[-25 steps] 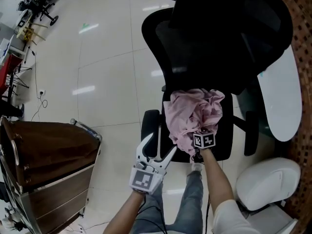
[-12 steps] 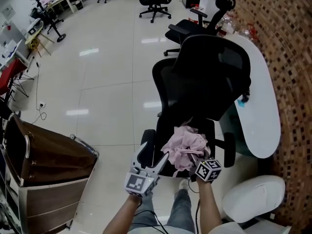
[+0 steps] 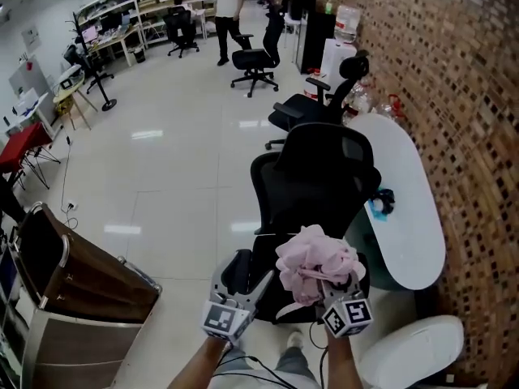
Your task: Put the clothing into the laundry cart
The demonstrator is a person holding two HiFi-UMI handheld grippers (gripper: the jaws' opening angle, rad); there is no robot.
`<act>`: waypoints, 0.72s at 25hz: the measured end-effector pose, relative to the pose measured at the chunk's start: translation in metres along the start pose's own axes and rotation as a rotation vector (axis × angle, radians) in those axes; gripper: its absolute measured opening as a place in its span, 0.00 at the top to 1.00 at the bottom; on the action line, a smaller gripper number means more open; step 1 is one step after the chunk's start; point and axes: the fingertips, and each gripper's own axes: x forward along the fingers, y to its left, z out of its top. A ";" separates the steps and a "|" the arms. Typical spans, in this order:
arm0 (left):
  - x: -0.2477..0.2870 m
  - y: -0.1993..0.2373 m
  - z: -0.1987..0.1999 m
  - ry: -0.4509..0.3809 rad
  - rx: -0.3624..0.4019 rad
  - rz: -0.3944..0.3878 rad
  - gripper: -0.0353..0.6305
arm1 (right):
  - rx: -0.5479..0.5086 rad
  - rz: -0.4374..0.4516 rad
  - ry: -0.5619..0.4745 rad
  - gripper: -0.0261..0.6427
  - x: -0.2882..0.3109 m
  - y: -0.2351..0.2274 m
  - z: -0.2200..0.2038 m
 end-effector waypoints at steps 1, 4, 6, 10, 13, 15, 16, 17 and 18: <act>-0.003 -0.002 0.013 -0.022 -0.005 0.017 0.45 | -0.033 -0.004 -0.029 0.72 -0.007 0.005 0.016; -0.015 -0.006 0.041 -0.061 0.036 0.074 0.45 | -0.124 -0.019 -0.108 0.72 -0.030 0.021 0.056; -0.024 -0.006 0.051 -0.075 0.072 0.113 0.45 | -0.146 -0.023 -0.149 0.72 -0.044 0.030 0.075; -0.043 -0.003 0.065 -0.095 0.101 0.211 0.45 | -0.101 0.004 -0.211 0.72 -0.065 0.044 0.099; -0.049 -0.006 0.076 -0.117 0.100 0.244 0.45 | -0.105 0.058 -0.238 0.72 -0.067 0.053 0.112; -0.052 -0.010 0.080 -0.131 0.097 0.261 0.45 | -0.107 0.099 -0.243 0.72 -0.064 0.059 0.115; -0.056 -0.011 0.081 -0.134 0.094 0.274 0.45 | -0.102 0.118 -0.242 0.72 -0.063 0.063 0.114; -0.062 -0.011 0.081 -0.135 0.095 0.291 0.45 | -0.095 0.137 -0.239 0.72 -0.062 0.068 0.112; -0.070 -0.009 0.079 -0.133 0.100 0.313 0.45 | -0.088 0.158 -0.234 0.72 -0.062 0.075 0.108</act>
